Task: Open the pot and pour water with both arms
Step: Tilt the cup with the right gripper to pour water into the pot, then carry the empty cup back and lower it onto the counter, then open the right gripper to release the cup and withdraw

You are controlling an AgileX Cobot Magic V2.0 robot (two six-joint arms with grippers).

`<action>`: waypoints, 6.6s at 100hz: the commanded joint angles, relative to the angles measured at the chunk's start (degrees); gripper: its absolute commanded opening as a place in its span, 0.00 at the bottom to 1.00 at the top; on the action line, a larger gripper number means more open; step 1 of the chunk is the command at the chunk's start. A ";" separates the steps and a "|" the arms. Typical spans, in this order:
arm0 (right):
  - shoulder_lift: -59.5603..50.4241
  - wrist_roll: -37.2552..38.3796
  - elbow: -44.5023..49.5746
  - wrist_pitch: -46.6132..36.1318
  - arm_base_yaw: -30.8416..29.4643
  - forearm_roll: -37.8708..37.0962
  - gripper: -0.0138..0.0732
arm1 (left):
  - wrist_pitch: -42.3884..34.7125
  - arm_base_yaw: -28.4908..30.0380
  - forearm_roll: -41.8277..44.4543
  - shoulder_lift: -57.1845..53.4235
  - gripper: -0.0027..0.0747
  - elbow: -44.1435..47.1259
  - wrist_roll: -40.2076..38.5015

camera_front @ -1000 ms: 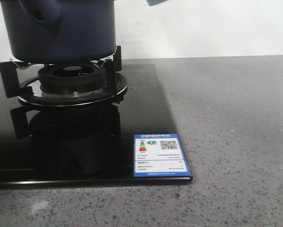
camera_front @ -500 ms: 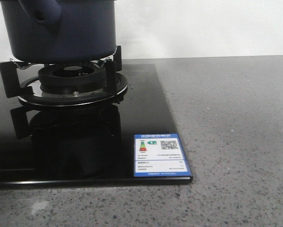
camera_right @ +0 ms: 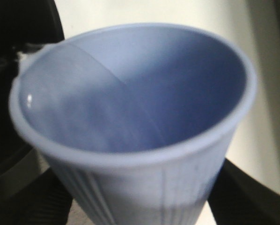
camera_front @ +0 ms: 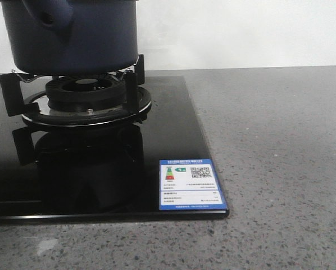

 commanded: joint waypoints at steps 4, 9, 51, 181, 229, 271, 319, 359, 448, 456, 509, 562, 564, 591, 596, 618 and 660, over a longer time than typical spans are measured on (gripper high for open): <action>-2.75 -0.27 -2.34 -4.25 0.08 -6.53 0.55 | -6.60 0.10 0.24 -1.72 0.54 -2.12 -0.24; -2.75 -0.27 -2.34 -4.54 0.08 -7.81 0.55 | -6.60 0.10 0.24 -1.72 0.54 -2.12 -0.24; -2.75 -0.27 -2.34 -5.16 0.08 -18.22 0.55 | -6.60 0.10 0.24 -1.72 0.54 -2.12 -0.24; -2.75 8.57 -2.39 -2.81 0.08 -22.95 0.55 | -6.60 0.10 0.24 -1.72 0.54 -2.12 -0.24; -7.02 45.57 -2.39 6.16 -1.97 -20.61 0.55 | -6.60 0.10 0.24 -1.72 0.54 -2.12 -0.24; -17.65 71.42 5.61 -1.02 -14.27 -13.81 0.55 | -6.50 0.10 0.24 -1.72 0.54 -2.12 -0.24; -35.38 82.87 35.96 -24.96 -40.45 -13.81 0.55 | -6.50 0.10 0.24 -1.72 0.54 -2.12 -0.24; -33.84 68.25 50.68 -56.47 -60.05 0.82 0.55 | -6.50 0.10 0.24 -1.72 0.54 -2.12 -0.24; -10.72 43.04 50.86 -75.50 -60.08 8.74 0.55 | -6.50 0.10 0.24 -1.72 0.54 -2.12 -0.24; -10.08 42.80 50.86 -75.62 -60.08 8.74 0.55 | -6.50 0.10 0.24 -1.72 0.54 -2.12 -0.24; -9.93 38.26 50.86 -71.90 -60.08 6.86 0.55 | -6.50 0.10 0.26 -1.72 0.54 -2.12 -0.24; -9.93 39.12 50.86 -70.97 -60.08 4.11 0.55 | -6.50 0.10 0.26 -1.72 0.54 -2.12 -0.24; -9.93 39.21 50.86 -70.97 -60.08 4.11 0.55 | -6.50 0.10 0.26 -1.72 0.54 -2.12 -0.24; -9.93 42.25 50.86 -69.89 -60.08 5.41 0.79 | -6.50 0.10 0.26 -1.72 0.54 -2.12 -0.24; -9.93 42.55 50.86 -69.79 -60.08 5.41 0.84 | -6.50 0.10 0.26 -1.72 0.54 -2.12 -0.24; -10.43 45.72 50.86 -69.79 -60.08 4.82 0.85 | -6.50 0.10 0.48 -1.72 0.54 -2.12 -0.24; -16.25 57.57 50.86 -63.33 -60.08 -5.46 0.85 | -6.62 0.10 0.58 -1.72 0.54 -2.12 -0.24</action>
